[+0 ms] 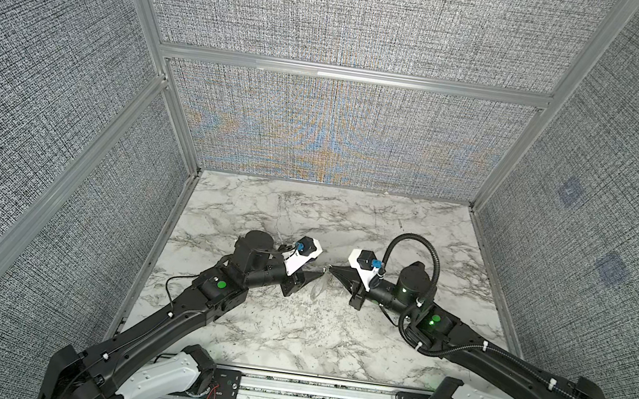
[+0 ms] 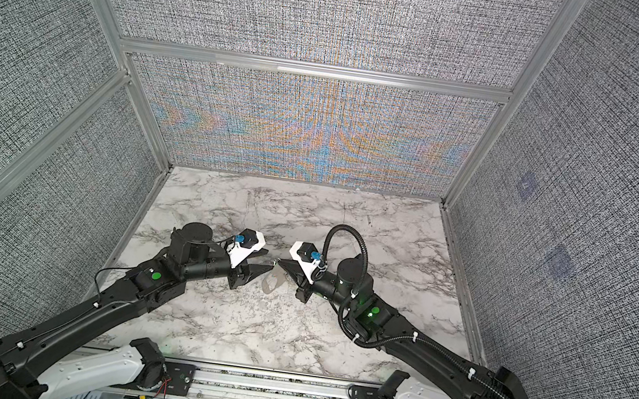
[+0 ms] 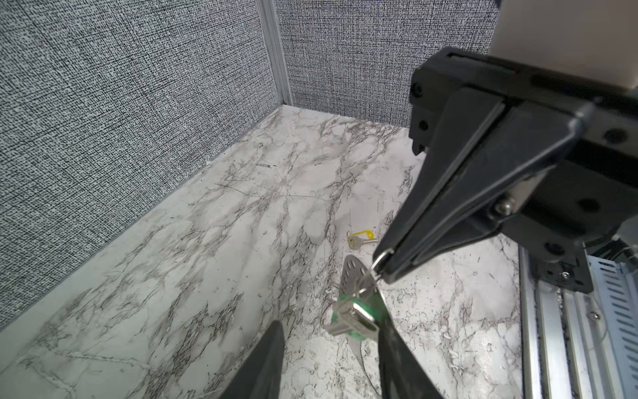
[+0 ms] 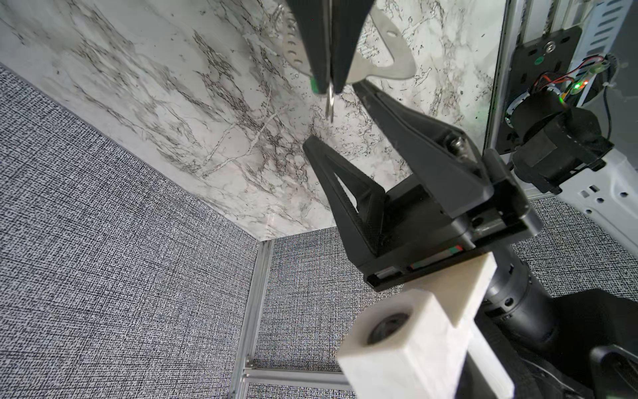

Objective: Remove the keys from the keyring

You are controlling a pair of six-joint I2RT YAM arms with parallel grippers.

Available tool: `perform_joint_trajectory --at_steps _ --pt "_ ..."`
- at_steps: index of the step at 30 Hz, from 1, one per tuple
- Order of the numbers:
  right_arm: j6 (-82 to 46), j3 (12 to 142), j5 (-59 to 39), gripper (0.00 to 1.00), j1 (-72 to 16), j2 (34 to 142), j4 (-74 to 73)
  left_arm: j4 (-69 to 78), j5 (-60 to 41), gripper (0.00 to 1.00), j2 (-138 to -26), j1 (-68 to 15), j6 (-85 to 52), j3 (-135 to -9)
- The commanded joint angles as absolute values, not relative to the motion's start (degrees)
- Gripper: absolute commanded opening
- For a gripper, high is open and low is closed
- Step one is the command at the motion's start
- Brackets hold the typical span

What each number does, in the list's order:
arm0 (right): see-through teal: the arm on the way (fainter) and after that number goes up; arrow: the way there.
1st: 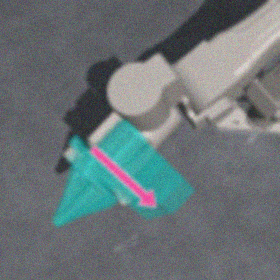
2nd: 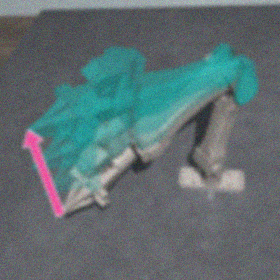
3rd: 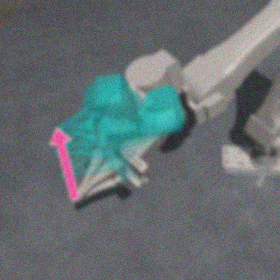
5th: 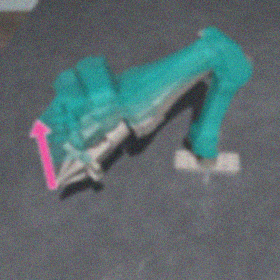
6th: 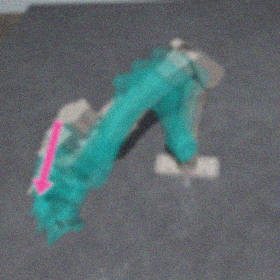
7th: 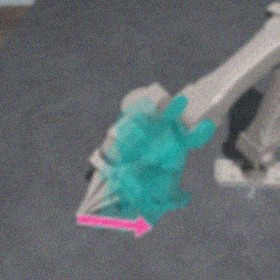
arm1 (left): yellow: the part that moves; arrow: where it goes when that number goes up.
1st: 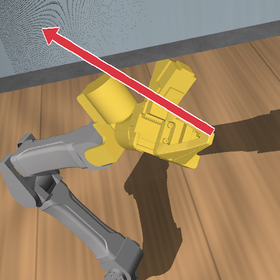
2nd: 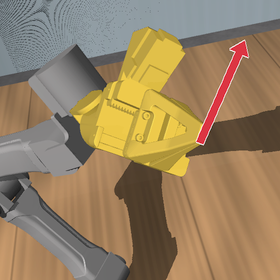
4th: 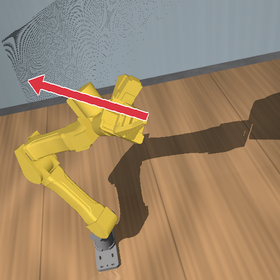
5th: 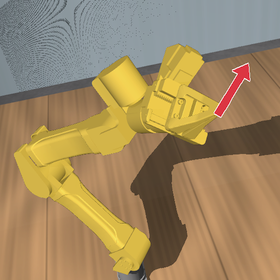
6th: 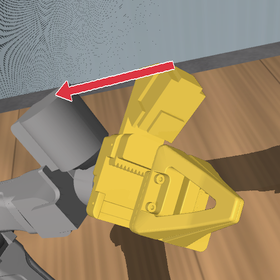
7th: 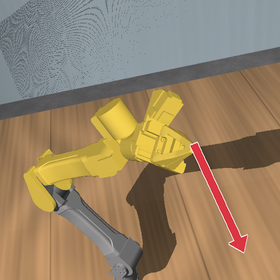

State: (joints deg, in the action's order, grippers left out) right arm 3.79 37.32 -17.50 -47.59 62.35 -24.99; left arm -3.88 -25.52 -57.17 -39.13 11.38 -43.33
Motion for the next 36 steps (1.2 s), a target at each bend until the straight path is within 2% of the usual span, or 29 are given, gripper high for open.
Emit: perform_joint_trajectory --at_steps 1,10,21,24,30,33,36 --pt "3.1 37.4 -17.0 0.00 -47.5 62.3 -28.0 1.3 -27.5 0.46 -57.2 -39.2 8.6 -42.3" --pt "2.4 37.5 -16.4 0.00 -47.6 62.2 -29.1 5.9 -28.8 0.40 -59.0 -39.6 7.3 -40.5" --pt "1.2 36.7 -14.8 0.00 -47.6 62.0 -32.3 8.3 -30.0 0.09 -59.1 -39.5 7.3 -39.6" --pt "0.5 36.2 -13.5 0.00 -47.6 62.1 -34.4 8.1 -31.5 0.04 -59.8 -39.5 7.0 -39.0" --pt "0.3 35.3 -13.2 0.00 -47.6 62.5 -35.6 7.5 -35.0 0.06 -61.1 -39.6 6.8 -39.7" --pt "0.3 35.0 -13.3 0.00 -47.6 62.2 -35.7 5.1 -32.6 0.28 -60.7 -39.6 7.9 -40.7" --pt "1.0 34.4 -13.6 0.00 -47.6 61.5 -35.4 2.7 -26.5 0.35 -58.3 -39.6 7.2 -41.1"
